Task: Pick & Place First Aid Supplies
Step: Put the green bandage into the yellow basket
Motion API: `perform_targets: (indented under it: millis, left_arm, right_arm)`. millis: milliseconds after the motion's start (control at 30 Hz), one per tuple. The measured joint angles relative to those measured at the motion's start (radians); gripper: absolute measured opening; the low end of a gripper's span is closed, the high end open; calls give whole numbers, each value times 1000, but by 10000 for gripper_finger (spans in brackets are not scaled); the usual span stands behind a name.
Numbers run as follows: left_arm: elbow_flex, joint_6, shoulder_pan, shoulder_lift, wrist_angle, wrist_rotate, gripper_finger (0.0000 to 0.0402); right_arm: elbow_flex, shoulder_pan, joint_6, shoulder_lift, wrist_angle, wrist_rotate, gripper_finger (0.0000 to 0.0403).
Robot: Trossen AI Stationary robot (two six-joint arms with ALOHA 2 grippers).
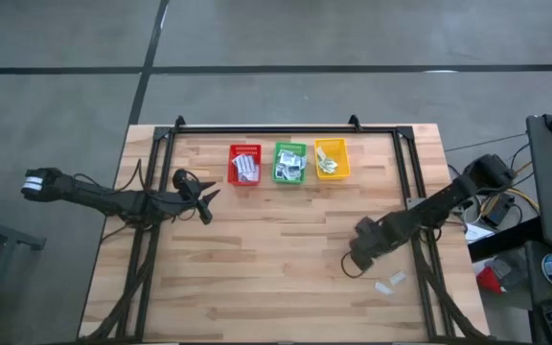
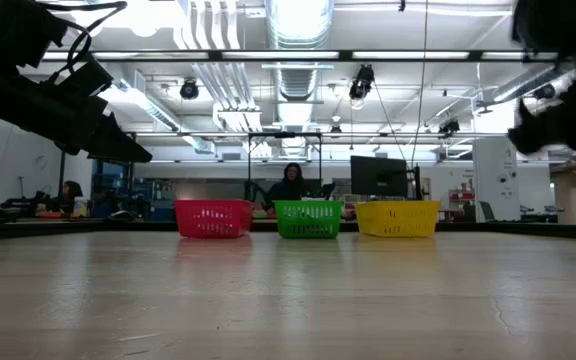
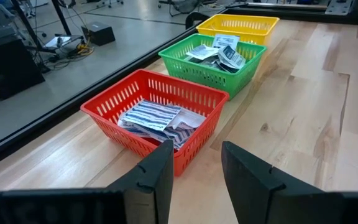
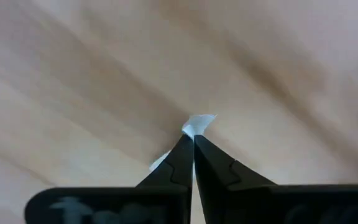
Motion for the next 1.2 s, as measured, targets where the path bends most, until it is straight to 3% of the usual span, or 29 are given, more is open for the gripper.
perform_targets:
  millis: [133, 267, 433, 567, 667, 733, 867, 933, 1033, 1200]
  left_arm:
    - [0, 0, 0, 0, 0, 0, 133]
    - [0, 0, 0, 0, 0, 0, 133]
    - [0, 0, 0, 0, 0, 1, 133]
    - [0, 0, 0, 0, 0, 1, 133]
    - [0, 0, 0, 0, 0, 1, 133]
    - [0, 0, 0, 0, 0, 1, 133]
    - [0, -3, 0, 0, 0, 1, 133]
    - [0, -3, 0, 0, 0, 1, 133]
    - [0, -3, 0, 0, 0, 1, 133]
    - [0, -3, 0, 0, 0, 1, 133]
  right_arm:
    - [16, -18, -115, -150, 104, 249, 8]
    - [11, -48, -434, -314, 323, 437, 8]
    - [-17, -73, -873, -491, 667, 410, 8]
    - [-32, -91, -962, -594, 763, 323, 8]
    - [-35, -95, -956, -638, 762, 285, 8]
    - [-35, -102, -945, -646, 750, 325, 8]
    - [-14, -154, -877, -621, 604, 609, 8]
    - [19, -209, -880, -594, 496, 687, 8]
    - [92, -328, -884, -537, 333, 693, 8]
    - [243, -556, -1005, -411, 156, 562, 8]
